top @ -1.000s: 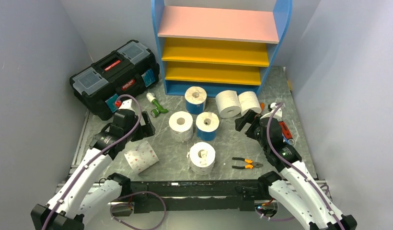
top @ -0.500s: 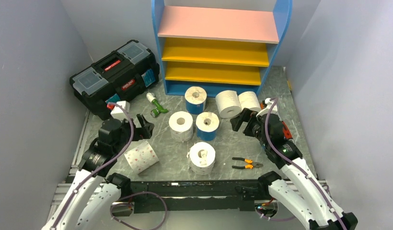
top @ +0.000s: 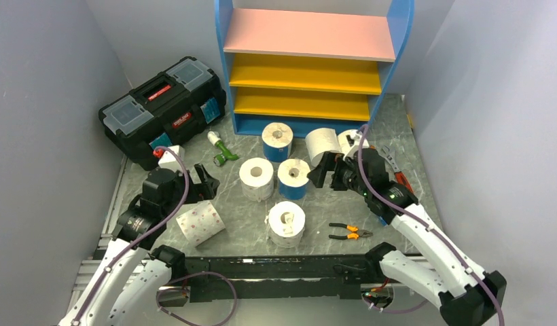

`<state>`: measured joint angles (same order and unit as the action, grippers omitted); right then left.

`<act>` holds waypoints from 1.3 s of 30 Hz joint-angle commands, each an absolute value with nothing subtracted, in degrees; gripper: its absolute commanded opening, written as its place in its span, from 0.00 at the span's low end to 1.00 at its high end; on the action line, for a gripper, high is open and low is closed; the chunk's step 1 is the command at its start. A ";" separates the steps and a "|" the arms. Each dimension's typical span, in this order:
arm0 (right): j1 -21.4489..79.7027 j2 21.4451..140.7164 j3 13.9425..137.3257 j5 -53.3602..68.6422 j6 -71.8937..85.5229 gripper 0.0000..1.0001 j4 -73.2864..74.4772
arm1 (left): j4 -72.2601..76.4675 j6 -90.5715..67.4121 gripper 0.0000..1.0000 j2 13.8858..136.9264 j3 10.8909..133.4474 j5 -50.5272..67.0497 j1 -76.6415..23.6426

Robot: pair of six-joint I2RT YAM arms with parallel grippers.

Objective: Place and organize the paper towels onto the shelf
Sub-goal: Adjust the paper towel at the center of the board.

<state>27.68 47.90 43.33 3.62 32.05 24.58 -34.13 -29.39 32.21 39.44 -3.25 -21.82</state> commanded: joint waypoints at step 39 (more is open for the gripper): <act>55.80 62.16 47.45 -7.03 37.73 0.88 32.82 | -29.80 -33.49 0.99 31.69 34.20 2.99 -21.91</act>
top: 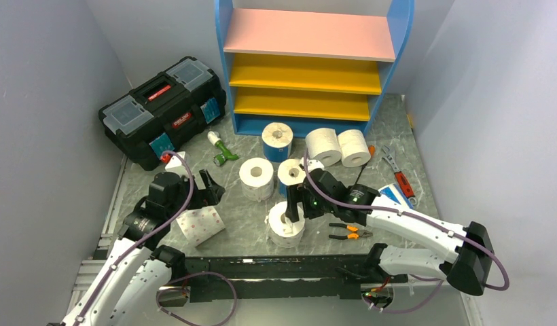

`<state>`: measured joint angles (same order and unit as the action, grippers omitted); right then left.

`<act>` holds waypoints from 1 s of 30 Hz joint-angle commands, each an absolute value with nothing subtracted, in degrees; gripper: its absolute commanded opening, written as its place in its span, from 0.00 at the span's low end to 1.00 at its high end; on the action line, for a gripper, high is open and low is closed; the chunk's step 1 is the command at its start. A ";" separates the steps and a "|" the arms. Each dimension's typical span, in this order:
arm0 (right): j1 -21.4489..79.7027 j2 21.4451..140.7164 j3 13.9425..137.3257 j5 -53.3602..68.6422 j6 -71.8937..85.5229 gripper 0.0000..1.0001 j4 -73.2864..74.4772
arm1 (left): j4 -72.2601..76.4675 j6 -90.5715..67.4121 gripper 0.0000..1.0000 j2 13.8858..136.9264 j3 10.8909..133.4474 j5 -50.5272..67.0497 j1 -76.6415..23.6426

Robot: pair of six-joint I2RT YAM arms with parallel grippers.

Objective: Place and organize the paper towels onto the shelf
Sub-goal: Adjust the paper towel at the center of the board.

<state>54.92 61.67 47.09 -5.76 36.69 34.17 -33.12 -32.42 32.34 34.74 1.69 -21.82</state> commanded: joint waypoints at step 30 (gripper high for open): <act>60.73 65.51 50.27 -13.65 37.60 0.87 36.19 | -29.17 -34.91 0.99 31.64 32.46 4.59 -21.96</act>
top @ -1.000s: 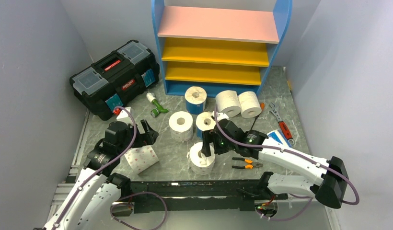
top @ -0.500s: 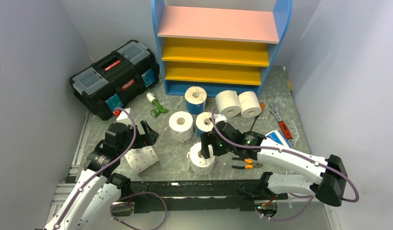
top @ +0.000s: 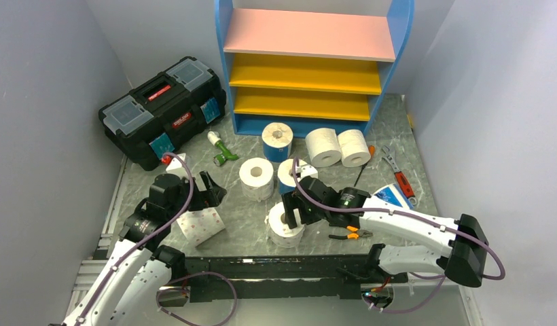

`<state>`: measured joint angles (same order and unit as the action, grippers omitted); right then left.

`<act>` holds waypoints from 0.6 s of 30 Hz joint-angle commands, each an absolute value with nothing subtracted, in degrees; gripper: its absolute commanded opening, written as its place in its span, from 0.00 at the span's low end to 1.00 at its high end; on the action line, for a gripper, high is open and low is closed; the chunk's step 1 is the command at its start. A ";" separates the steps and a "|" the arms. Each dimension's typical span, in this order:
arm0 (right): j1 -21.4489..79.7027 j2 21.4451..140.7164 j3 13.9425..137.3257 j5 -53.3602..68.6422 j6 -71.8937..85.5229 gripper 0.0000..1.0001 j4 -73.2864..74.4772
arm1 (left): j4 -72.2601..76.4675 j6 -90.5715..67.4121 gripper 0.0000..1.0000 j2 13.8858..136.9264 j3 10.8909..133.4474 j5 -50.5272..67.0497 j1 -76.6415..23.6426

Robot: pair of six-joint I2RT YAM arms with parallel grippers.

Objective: Place and organize the paper towels onto the shelf
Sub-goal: Adjust the paper towel at the center of the board.

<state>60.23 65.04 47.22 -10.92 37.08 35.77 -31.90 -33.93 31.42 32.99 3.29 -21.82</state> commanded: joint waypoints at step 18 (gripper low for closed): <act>61.32 68.77 51.21 -14.75 38.52 0.72 36.18 | -29.65 -35.12 0.99 31.93 32.17 4.54 -21.92</act>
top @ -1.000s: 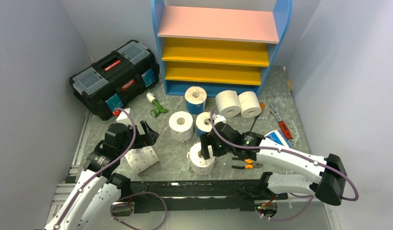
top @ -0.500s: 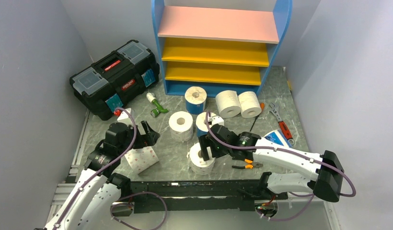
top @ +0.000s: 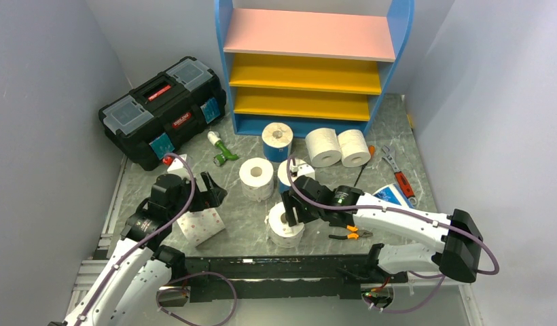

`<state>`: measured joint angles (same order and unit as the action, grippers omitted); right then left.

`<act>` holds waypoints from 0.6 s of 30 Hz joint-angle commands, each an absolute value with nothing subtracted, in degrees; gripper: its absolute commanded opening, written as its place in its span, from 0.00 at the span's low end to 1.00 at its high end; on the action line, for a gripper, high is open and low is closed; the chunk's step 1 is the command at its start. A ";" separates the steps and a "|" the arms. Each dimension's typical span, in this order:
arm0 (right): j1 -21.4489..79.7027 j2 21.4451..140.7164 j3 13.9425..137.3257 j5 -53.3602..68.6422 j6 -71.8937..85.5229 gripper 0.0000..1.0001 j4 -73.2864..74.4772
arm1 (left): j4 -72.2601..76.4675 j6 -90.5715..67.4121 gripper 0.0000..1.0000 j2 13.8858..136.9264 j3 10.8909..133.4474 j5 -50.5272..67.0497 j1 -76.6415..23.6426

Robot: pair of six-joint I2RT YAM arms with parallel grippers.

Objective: Place and organize the paper towels onto the shelf
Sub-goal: Adjust the paper towel at the center of the board.

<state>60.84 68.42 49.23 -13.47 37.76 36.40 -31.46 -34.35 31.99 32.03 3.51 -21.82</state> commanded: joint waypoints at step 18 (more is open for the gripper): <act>63.62 70.68 53.11 -15.98 38.58 0.51 38.07 | -30.50 -35.46 0.99 31.88 32.25 4.26 -21.95</act>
<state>63.00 70.83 50.41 -14.70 38.17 37.15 -31.31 -34.74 32.08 32.03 3.64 -21.82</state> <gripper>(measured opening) 0.529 0.990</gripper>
